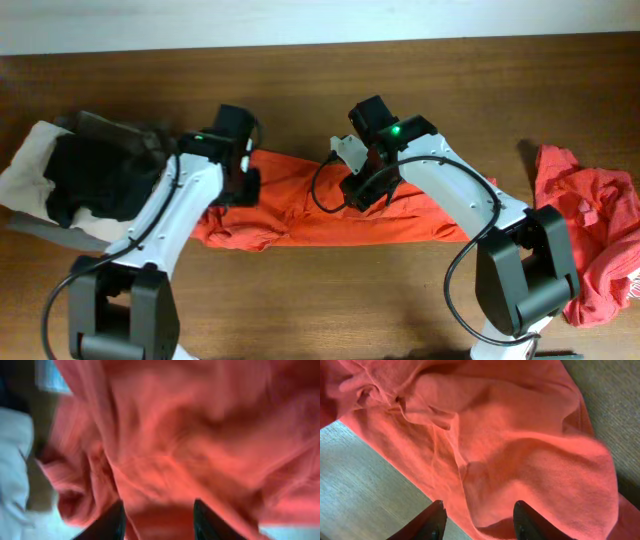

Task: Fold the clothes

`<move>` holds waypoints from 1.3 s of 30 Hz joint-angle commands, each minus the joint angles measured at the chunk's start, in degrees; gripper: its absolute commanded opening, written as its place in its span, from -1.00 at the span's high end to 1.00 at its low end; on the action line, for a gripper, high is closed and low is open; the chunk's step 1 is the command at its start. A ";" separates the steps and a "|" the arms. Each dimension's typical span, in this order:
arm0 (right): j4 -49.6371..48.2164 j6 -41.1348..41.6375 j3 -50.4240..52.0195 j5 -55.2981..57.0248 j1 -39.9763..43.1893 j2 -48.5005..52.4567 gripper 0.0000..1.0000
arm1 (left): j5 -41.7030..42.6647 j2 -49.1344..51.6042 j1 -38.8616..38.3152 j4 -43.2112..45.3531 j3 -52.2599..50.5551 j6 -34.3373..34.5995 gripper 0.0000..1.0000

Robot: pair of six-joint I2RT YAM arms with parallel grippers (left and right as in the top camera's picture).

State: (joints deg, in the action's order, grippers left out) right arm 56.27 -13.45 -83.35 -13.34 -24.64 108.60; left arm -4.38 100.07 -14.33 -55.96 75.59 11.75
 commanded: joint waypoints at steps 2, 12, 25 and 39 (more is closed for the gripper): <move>-0.11 0.90 -0.07 0.50 0.02 0.42 0.03 | 9.03 0.98 -0.28 1.31 -1.46 -4.59 0.44; 0.17 3.30 -0.07 0.50 0.02 0.42 0.02 | 11.96 7.50 -6.19 5.01 -9.77 -8.79 0.86; 0.48 3.28 -0.07 0.52 0.02 0.42 0.02 | 10.19 3.08 0.09 -0.33 0.55 -7.28 0.02; 0.46 3.28 -0.07 0.50 0.02 0.44 0.02 | 9.33 7.65 10.23 6.29 0.42 -6.93 0.06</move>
State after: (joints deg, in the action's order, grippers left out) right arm 56.75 -10.46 -83.35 -13.30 -24.64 108.62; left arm 5.23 105.80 -4.03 -50.02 75.70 4.60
